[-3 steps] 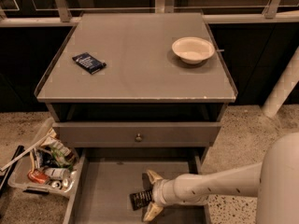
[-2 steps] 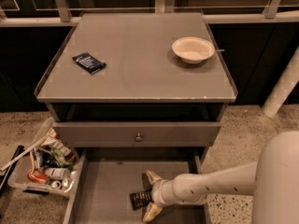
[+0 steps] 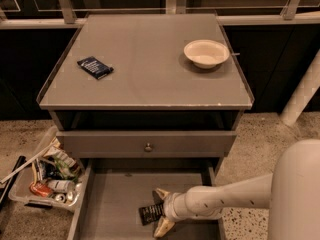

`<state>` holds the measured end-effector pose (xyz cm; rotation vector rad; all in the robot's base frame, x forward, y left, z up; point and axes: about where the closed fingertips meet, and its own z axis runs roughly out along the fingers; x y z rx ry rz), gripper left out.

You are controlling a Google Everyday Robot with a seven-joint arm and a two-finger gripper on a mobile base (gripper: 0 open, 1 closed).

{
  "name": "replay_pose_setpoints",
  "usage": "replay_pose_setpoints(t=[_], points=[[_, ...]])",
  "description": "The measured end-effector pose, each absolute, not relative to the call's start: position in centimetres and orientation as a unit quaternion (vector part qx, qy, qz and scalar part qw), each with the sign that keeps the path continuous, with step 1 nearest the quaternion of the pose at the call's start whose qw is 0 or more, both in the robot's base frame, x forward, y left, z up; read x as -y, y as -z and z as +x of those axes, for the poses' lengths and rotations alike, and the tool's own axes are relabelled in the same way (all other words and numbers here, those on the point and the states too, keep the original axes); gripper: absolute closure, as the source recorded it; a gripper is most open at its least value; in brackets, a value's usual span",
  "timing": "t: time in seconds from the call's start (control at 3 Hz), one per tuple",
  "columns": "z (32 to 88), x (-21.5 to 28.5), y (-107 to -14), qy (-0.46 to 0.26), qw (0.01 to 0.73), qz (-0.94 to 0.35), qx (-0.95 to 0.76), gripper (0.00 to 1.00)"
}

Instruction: Pick rxbar chocolate from middle drawer and place on counter

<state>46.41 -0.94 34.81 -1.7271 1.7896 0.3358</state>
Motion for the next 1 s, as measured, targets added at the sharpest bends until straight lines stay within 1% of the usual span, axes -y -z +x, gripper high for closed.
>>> replay_pose_setpoints(t=[1.0], points=[[46.41, 0.93, -34.81, -0.127, 0.311, -0.654, -0.678, 0.89]])
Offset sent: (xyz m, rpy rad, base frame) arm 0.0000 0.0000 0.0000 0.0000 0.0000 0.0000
